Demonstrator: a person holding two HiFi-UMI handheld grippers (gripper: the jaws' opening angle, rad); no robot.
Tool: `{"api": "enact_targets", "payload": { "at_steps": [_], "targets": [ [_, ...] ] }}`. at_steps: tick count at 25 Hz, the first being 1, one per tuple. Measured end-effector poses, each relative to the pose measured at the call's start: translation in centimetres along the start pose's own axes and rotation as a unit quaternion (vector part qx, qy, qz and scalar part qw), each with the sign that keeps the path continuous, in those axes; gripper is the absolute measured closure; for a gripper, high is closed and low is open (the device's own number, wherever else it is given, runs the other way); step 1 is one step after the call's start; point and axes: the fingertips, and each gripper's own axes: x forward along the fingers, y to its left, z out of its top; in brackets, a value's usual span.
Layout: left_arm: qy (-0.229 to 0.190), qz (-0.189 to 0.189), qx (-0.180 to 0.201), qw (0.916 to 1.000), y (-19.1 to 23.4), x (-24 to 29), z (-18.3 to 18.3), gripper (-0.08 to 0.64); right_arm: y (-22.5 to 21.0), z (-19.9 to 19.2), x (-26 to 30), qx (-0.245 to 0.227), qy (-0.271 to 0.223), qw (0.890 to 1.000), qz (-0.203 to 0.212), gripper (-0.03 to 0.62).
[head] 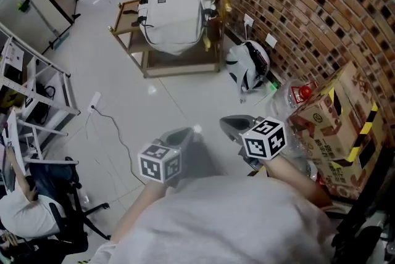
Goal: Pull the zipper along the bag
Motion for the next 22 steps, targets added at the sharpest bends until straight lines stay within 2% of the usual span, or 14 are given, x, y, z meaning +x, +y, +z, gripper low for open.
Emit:
{"api": "enact_targets", "payload": {
  "at_steps": [5,13,22],
  "targets": [
    [0.001,0.016,-0.010,0.9998,-1.1,-2.1,-2.4,0.558,3.2,-2.4,-1.1,-0.003,0.011,1.000,0.011,0.591],
    [-0.001,0.029,-0.042,0.9987,-1.1,-3.4,-5.2,0.560,4.8,-5.1,-1.0,-0.005,0.024,0.999,0.020,0.591],
    [-0.022,0.024,-0.023,0.9992,-2.2,-4.1,-4.4,0.558,5.8,-4.2,-2.2,-0.027,0.010,0.999,0.015,0.591]
  ]
}}
